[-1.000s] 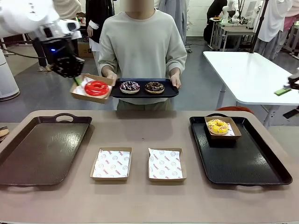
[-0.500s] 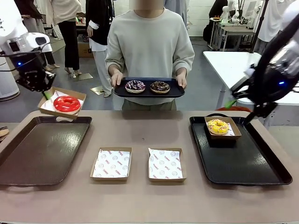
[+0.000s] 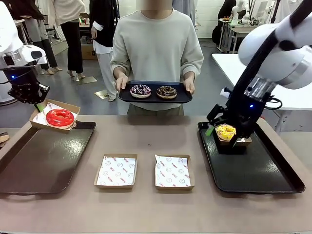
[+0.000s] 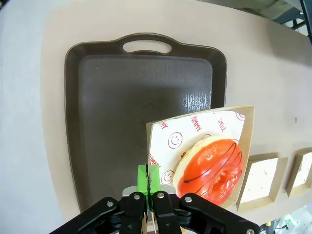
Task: Individually package the donuts and arrange them on the tray.
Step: Place the picked Paper togo box on the Handle tray while simultaneously picking up another Paper togo box from the table with the other hand.
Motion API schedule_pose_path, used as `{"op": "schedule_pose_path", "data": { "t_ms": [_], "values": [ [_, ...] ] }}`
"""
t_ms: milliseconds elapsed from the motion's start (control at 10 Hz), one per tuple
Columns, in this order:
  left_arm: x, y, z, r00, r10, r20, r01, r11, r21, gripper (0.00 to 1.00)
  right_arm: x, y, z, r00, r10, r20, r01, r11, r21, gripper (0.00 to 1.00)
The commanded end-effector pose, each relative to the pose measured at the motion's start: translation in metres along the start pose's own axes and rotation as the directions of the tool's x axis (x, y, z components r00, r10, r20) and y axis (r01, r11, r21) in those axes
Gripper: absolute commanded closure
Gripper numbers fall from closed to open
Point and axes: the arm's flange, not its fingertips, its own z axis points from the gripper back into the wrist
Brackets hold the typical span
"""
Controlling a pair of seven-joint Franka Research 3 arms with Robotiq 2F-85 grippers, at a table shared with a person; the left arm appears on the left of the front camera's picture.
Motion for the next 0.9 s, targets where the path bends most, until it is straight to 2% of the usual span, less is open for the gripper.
{"op": "schedule_pose_path", "data": {
  "t_ms": [0,200,300,800],
  "values": [
    [0.0053,0.0003,-0.0107,0.999,-0.051,-0.001,0.051,0.999,0.017,0.99,-0.0069,0.006,-0.0074,1.0,-0.012,-0.005,0.011,0.999,-0.045,0.0],
    [0.0047,0.0046,-0.0176,1.0,-0.03,0.003,0.03,0.999,0.016,0.99,-0.0115,0.0046,-0.0016,0.999,-0.013,-0.051,0.013,1.0,-0.004,0.0],
    [0.0034,-0.0006,-0.0135,1.0,-0.018,-0.014,0.018,1.0,0.001,0.99,-0.0048,0.0083,-0.0101,1.0,0.009,-0.023,-0.01,1.0,-0.015,0.0],
    [0.0034,-0.0006,-0.0135,1.0,-0.018,-0.014,0.018,1.0,0.001,0.99,-0.0048,0.0083,-0.0101,1.0,0.009,-0.023,-0.01,1.0,-0.015,0.0]
  ]
}}
